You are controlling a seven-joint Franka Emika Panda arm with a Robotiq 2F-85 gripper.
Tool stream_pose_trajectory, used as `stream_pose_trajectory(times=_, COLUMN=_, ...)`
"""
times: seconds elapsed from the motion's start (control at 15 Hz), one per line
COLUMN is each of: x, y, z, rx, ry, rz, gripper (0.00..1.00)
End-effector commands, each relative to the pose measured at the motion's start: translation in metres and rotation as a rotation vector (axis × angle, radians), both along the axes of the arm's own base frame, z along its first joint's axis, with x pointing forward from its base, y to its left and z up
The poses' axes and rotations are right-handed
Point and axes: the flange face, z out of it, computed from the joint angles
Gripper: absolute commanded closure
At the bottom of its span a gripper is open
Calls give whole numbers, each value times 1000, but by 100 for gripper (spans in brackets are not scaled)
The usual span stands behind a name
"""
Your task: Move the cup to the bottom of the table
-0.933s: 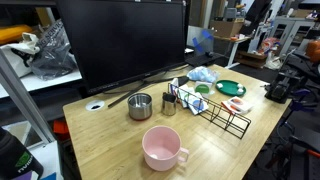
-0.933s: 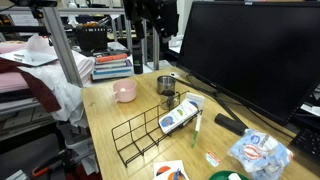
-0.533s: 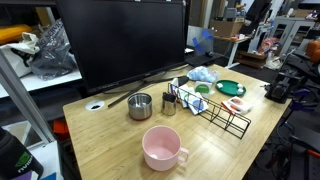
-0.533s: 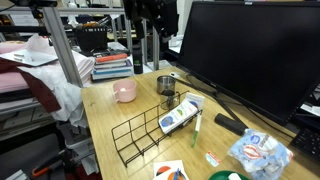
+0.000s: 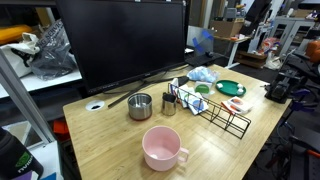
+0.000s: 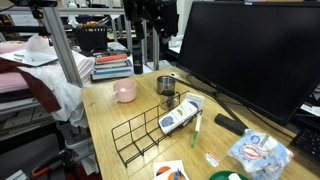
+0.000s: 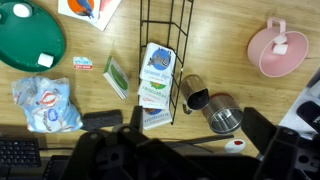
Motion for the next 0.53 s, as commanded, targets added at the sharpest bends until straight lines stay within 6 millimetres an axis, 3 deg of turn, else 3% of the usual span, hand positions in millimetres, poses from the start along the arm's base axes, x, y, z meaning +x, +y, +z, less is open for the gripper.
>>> stream_pose_trajectory(times=0.0, x=6, y=0, z=-7, rx=-43, ry=-33, rz=-1, gripper=0)
stream_pose_trajectory(times=0.47, x=18, y=16, z=-43, rx=-153, ry=0, rz=77, gripper=0)
